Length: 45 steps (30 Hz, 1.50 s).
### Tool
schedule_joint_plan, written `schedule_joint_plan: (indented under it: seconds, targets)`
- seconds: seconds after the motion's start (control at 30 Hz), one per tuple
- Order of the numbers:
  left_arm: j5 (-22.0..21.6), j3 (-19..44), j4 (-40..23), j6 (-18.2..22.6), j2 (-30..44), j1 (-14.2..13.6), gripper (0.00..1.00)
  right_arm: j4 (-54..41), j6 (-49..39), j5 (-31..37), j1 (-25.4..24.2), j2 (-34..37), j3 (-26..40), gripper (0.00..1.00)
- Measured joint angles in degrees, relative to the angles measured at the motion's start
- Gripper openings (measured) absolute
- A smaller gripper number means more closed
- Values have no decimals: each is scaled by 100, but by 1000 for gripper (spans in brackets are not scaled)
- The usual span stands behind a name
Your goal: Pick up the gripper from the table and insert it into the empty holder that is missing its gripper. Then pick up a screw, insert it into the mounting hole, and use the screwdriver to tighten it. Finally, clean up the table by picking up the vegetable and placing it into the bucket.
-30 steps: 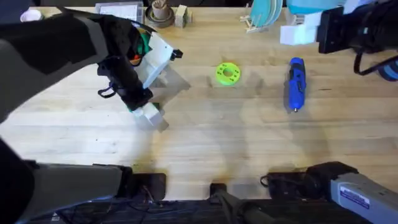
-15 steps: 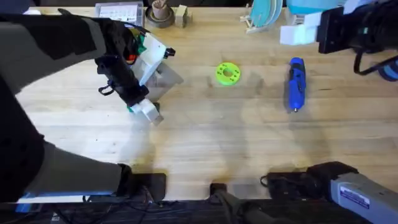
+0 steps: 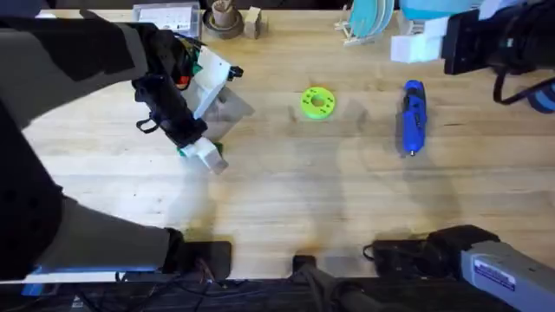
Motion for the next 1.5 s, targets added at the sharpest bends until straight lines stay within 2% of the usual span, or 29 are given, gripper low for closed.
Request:
schedule_joint_plan:
  seconds: [0.03, 0.07, 0.23, 0.27, 0.43, 0.6, 0.73, 0.83, 0.93, 1.03, 1.2, 1.27, 1.5]
  targets:
    - [-31, 0, 15, -20, 5, 1, 900, 0, 0, 0, 0, 0, 0, 992]
    - [-70, 0, -5, -37, 15, 9, 792, 0, 0, 0, 0, 0, 0, 992]
    - [-159, 7, -134, -32, 75, 52, 56, 0, 0, 0, 0, 0, 0, 994]
    - [-152, 22, -138, -15, 70, 52, 20, 0, 0, 0, 0, 0, 0, 994]
    - [-156, 25, -181, 53, 68, 50, 16, 0, 0, 2, 0, 0, 0, 994]
    - [-122, 4, -692, 55, -117, 46, 15, 0, 0, 2, 0, -2, 0, 993]
    - [-76, 135, -1060, 58, -857, 46, 15, 0, 0, 2, 0, -2, 0, 993]
    - [-36, 470, -1004, 108, -1543, 46, 15, 2, 0, 2, 0, 0, 0, 993]
    - [-23, 767, -523, 232, -2112, 46, 14, 0, 0, 2, 0, 0, 0, 993]
    - [-6, 865, 380, 315, -2521, 46, 14, 0, 0, 2, 0, 0, 0, 994]
    - [56, 872, 1772, 385, -2524, 46, 13, -3, 0, 2, 0, -1, 0, 993]
    - [71, 874, 2028, 396, -2386, 46, 13, -22, 0, 2, 0, 0, 0, 994]
    - [64, 874, 2282, 403, -1522, 46, 13, -303, 0, 2, 0, 0, 0, 993]
